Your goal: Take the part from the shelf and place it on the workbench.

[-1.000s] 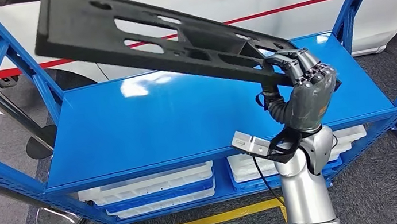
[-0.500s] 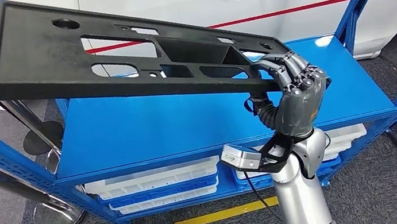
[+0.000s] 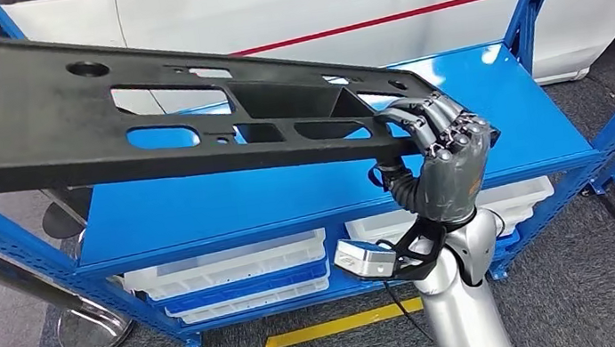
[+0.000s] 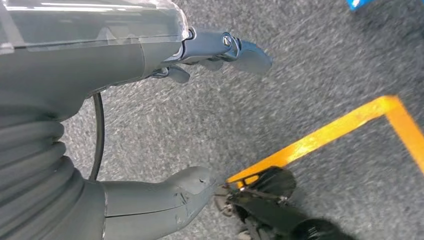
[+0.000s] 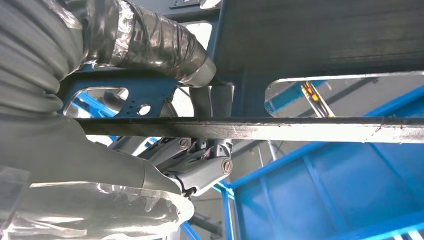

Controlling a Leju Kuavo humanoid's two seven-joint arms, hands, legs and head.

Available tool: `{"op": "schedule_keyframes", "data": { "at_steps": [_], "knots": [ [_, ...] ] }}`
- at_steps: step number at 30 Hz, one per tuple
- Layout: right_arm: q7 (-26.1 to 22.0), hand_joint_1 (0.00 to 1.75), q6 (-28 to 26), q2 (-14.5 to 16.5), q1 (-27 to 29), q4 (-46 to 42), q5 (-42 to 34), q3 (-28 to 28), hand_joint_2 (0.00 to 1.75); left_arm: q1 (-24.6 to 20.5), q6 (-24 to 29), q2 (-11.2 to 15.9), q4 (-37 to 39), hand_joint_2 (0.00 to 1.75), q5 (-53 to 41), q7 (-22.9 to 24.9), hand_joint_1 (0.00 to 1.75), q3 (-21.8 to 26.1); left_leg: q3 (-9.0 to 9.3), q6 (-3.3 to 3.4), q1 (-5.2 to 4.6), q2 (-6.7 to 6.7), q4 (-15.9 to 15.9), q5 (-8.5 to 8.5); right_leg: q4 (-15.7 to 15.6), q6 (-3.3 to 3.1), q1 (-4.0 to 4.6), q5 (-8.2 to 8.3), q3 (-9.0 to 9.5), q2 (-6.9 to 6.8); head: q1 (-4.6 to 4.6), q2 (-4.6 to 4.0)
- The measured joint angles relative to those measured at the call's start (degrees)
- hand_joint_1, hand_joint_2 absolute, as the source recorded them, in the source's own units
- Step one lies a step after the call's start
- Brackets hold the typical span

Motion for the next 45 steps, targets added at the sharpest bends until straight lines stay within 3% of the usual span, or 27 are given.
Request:
{"op": "schedule_keyframes", "data": {
  "at_steps": [1,4,6,9,10,12,14,15,16,17,20,22,25,27,29,30,31,32,33,34,36,38,40,42,44,45],
  "knots": [
    [0.0,1.75,0.0,-0.07,0.33,0.02,-0.01,0.01,1.75,0.33,0.6,-0.54,0.04,1.75,-0.43,-0.22,0.0,-0.34,0.94,0.0,0.03,0.0,-0.45,0.25,0.11,0.06,0.02,0.26,-0.45,-0.02,0.01,0.0],
    [0.0,1.75,0.0,-0.19,1.13,0.05,0.03,0.05,1.75,0.98,2.01,-2.14,0.12,1.75,-1.62,-0.53,0.0,-1.51,8.22,0.42,-0.05,-0.01,-10.77,3.5,0.42,0.54,0.07,0.92,-1.4,0.0,0.01,0.0],
    [0.0,1.75,0.0,-0.24,1.42,0.05,0.32,0.21,1.75,1.16,2.47,-2.97,0.13,1.75,-2.1,-0.52,0.0,-2.17,10.76,0.96,-0.38,-0.09,-15.1,4.35,0.46,1.16,0.11,1.34,-1.57,-0.02,0.02,0.0],
    [0.0,1.75,0.0,-0.36,1.84,0.05,0.91,0.47,1.75,1.46,2.73,-3.96,0.14,1.75,-2.48,-0.32,0.0,-2.86,10.61,2.06,-0.62,-0.08,-15.87,5.33,0.14,2.28,-0.03,1.99,-1.57,0.03,0.01,0.0],
    [0.0,1.75,0.0,-0.43,2.03,0.04,1.18,0.5,1.75,1.51,2.76,-4.28,0.16,1.75,-2.68,-0.2,0.0,-3.11,10.5,2.51,-0.56,0.02,-16.28,5.9,0.45,2.58,-0.05,1.47,-1.76,0.08,0.03,0.0],
    [0.0,1.75,0.0,-0.58,2.47,0.03,1.81,0.59,1.75,1.53,2.85,-4.92,0.21,1.75,-3.18,0.08,0.0,-3.62,9.94,3.34,-0.42,0.26,-16.95,7.11,4.06,2.89,-0.04,-2.11,-3.2,0.18,0.03,0.0],
    [0.0,1.75,0.0,-0.75,3.22,0.03,2.71,0.79,1.75,1.57,3.01,-5.44,0.23,1.75,-3.59,0.35,0.0,-4.04,8.79,3.75,-0.65,0.33,-16.97,7.96,11.03,3.06,-0.04,-6.97,-5.38,0.2,0.02,0.0],
    [0.0,1.75,0.0,-0.85,3.66,0.03,3.25,0.91,1.75,1.6,3.1,-5.76,0.26,1.75,-3.77,0.45,0.0,-4.23,8.17,3.8,-0.73,0.34,-16.87,8.33,13.85,3.16,-0.06,-8.37,-5.96,0.2,0.03,0.0],
    [0.0,1.75,0.0,-0.93,4.06,0.03,3.72,1.0,1.75,1.64,3.18,-6.07,0.3,1.75,-3.96,0.51,0.0,-4.44,7.58,3.78,-0.77,0.34,-16.72,8.65,14.78,3.23,-0.11,-8.57,-5.63,0.19,0.03,0.0],
    [0.0,1.75,-0.01,-0.98,4.37,0.03,4.12,1.07,1.75,1.69,3.24,-6.41,0.34,1.75,-4.13,0.55,0.0,-4.64,7.02,3.71,-0.78,0.33,-16.49,8.91,13.62,3.26,-0.18,-7.79,-4.29,0.18,0.04,0.0],
    [0.0,1.75,-0.02,-1.02,4.71,-0.14,4.72,1.27,1.75,1.82,3.36,-7.32,0.46,1.75,-4.43,0.48,0.0,-5.17,5.53,3.25,-0.82,0.3,-15.49,9.45,3.32,3.01,-0.25,-4.65,2.76,0.2,0.03,0.0],
    [0.0,1.75,-0.02,-1.02,4.79,-0.38,4.93,1.57,1.75,1.81,3.3,-7.7,0.52,1.75,-4.63,0.33,0.0,-5.42,5.03,2.65,-0.88,0.27,-15.06,9.87,0.12,2.56,-0.01,-4.05,4.44,0.29,0.03,0.0],
    [0.0,1.75,-0.02,-1.02,4.86,-0.5,5.17,1.95,1.75,1.92,2.83,-7.98,0.6,1.75,-4.94,0.09,0.0,-5.81,4.5,1.58,-0.79,0.18,-14.77,10.21,-0.31,1.5,-0.04,-2.91,3.76,0.21,0.0,0.0],
    [0.0,1.75,-0.01,-1.02,4.87,-0.51,5.28,2.11,1.75,2.0,2.56,-8.1,0.61,1.75,-5.02,-0.1,0.0,-6.07,3.16,0.98,-0.59,0.13,-11.81,7.1,-0.58,0.68,-0.25,-1.83,2.89,0.03,-0.04,0.0],
    [0.0,1.75,0.0,-1.02,4.87,-0.52,5.56,2.28,1.75,2.0,2.32,-8.19,0.61,1.75,-5.13,-0.28,0.0,-6.32,1.25,0.49,-0.33,0.15,-5.31,1.92,-0.58,0.27,-0.22,-0.83,1.65,-0.09,-0.07,0.0],
    [0.0,1.75,0.0,-1.02,4.87,-0.52,5.75,2.32,1.75,1.98,2.22,-8.22,0.61,1.75,-5.2,-0.34,0.0,-6.44,0.76,0.32,-0.21,0.16,-2.31,0.35,-0.55,0.24,-0.19,-0.31,0.94,-0.15,-0.06,0.0],
    [0.0,1.75,0.0,-1.02,4.87,-0.52,5.94,2.34,1.75,1.97,2.15,-8.25,0.61,1.75,-5.27,-0.35,0.0,-6.54,0.86,0.19,-0.13,0.17,-0.49,-0.2,-0.51,0.26,-0.16,0.19,0.23,-0.21,-0.06,0.0],
    [0.0,1.75,0.0,-1.02,4.87,-0.52,6.13,2.34,1.75,1.95,2.1,-8.3,0.61,1.75,-5.32,-0.35,0.0,-6.62,1.88,0.14,-0.06,0.17,-0.52,0.44,-0.45,0.31,-0.15,0.69,-0.47,-0.24,-0.06,0.0],
    [0.0,1.75,0.0,-1.02,4.87,-0.52,6.35,2.34,1.75,1.95,2.08,-8.35,0.61,1.75,-5.36,-0.34,0.0,-6.69,3.97,0.19,-0.02,0.17,-2.58,1.79,-0.39,0.4,-0.14,1.19,-1.17,-0.24,-0.06,0.0],
    [0.0,1.75,0.0,-1.02,4.86,-0.52,6.56,2.34,1.75,1.99,2.04,-8.39,0.61,1.75,-5.42,-0.31,0.0,-6.76,6.8,0.35,0.0,0.17,-6.18,2.97,-0.32,0.53,-0.14,1.67,-1.73,-0.19,-0.07,0.0],
    [0.0,1.75,-0.01,-1.02,4.85,-0.55,6.85,2.36,1.75,2.04,1.99,-8.44,0.62,1.75,-5.64,-0.17,0.0,-6.97,12.13,0.85,-0.23,0.13,-13.85,3.6,-0.27,1.1,-0.09,2.59,-2.55,-0.14,-0.06,0.0],
    [0.0,1.75,-0.02,-1.02,4.84,-0.57,6.89,2.43,1.75,2.06,1.98,-8.47,0.63,1.75,-5.82,0.06,0.0,-7.14,13.63,1.38,-0.65,0.06,-16.92,3.16,-0.4,1.89,-0.17,3.37,-2.73,-0.26,-0.04,0.0],
    [0.01,1.75,-0.01,-1.05,4.83,-0.56,6.89,2.49,1.75,2.1,1.98,-8.55,0.63,1.75,-5.86,0.25,0.0,-7.19,13.16,2.1,-0.67,0.15,-17.34,4.12,-0.44,2.6,-0.35,3.66,-2.86,-0.29,-0.04,0.0],
    [0.02,1.75,-0.02,-1.1,4.84,-0.56,6.83,2.49,1.75,2.08,1.98,-8.66,0.63,1.75,-5.89,0.47,0.0,-7.2,12.51,3.02,-0.5,0.41,-17.83,5.44,1.83,2.99,-0.41,0.76,-3.84,-0.17,-0.03,0.0],
    [0.02,1.75,-0.02,-1.13,4.83,-0.49,6.61,2.49,1.75,2.03,1.98,-8.74,0.63,1.75,-5.85,0.86,0.0,-7.21,11.26,3.56,-0.53,0.58,-17.83,6.52,7.95,3.2,-0.41,-4.65,-5.73,-0.04,-0.01,0.0],
    [0.02,1.75,-0.02,-1.13,4.83,-0.4,6.36,2.49,1.75,2.03,1.98,-8.76,0.63,1.75,-5.74,1.18,0.0,-7.2,10.48,3.61,-0.57,0.61,-17.69,7.02,11.5,3.32,-0.41,-6.6,-6.6,0.0,-0.02,0.0]
  ]
}}
